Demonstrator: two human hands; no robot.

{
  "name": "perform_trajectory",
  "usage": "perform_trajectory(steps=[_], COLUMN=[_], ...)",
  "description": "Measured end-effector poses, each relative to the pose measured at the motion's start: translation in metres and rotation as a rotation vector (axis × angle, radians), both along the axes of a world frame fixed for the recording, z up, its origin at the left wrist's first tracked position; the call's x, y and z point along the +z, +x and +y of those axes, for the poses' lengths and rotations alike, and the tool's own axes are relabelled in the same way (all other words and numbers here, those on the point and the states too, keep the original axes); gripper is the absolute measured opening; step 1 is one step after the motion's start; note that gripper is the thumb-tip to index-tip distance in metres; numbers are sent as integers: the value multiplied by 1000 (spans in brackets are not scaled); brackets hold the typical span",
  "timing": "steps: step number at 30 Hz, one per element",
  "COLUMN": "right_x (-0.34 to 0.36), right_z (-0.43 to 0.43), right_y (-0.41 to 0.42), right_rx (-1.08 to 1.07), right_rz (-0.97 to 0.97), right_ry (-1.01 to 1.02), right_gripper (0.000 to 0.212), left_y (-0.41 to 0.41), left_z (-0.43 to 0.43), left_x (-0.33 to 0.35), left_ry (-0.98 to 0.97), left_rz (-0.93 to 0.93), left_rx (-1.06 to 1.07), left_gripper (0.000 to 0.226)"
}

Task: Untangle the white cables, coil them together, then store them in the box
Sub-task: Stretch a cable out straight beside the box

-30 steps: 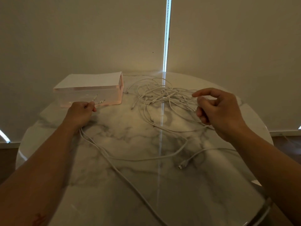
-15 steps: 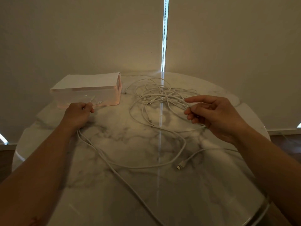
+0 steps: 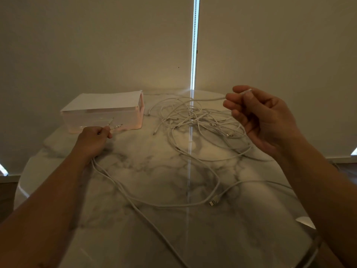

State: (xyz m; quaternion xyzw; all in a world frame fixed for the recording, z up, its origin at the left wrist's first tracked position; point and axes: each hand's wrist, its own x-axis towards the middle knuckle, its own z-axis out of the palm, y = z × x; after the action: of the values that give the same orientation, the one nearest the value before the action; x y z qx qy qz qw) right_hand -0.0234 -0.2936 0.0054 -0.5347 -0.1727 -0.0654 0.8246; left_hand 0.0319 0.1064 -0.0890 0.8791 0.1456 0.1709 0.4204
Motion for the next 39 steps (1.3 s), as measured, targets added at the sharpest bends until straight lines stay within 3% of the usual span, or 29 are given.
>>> perform_trajectory(steps=[5, 14, 19, 22, 26, 28, 30, 32, 33, 37, 39], right_x=[5, -2, -26, -27, -5, 9, 19, 20, 15, -29, -46], right_z=[-8, -30, -42, -47, -53, -56, -62, -66, -67, -69, -70], right_y=[19, 46, 57, 58, 59, 56, 55, 58, 60, 68, 68], right_rx=[-317, -618, -671, -530, -49, 95, 136, 62, -22, -519, -554], right_rz=[-41, 134, 271, 412, 637, 644, 632, 628, 630, 449, 361], right_ry=[-117, -304, -464, -425, -89, 29, 106, 91, 51, -590, -754], right_gripper=[23, 28, 28, 25, 20, 20, 44, 27, 12, 28, 29], left_y=[1, 0, -1, -1, 0, 0, 0, -1, -1, -2, -1], left_z=[0, -2, -1, -1, -1, -1, -1, -1, -1, -1, -1], left_x=[0, 0, 1, 1, 1, 2, 2, 2, 2, 2, 2], left_ry=[5, 16, 46, 55, 58, 57, 59, 56, 53, 66, 67], left_rz=[-9, -3, -14, -8, -2, -2, 2, 2, 0, 1, 5], left_rx=[4, -6, -5, 1, 0, 0, 1, 1, -1, -5, -1], left_gripper=[41, 40, 40, 40, 40, 40, 40, 40, 40, 40, 40])
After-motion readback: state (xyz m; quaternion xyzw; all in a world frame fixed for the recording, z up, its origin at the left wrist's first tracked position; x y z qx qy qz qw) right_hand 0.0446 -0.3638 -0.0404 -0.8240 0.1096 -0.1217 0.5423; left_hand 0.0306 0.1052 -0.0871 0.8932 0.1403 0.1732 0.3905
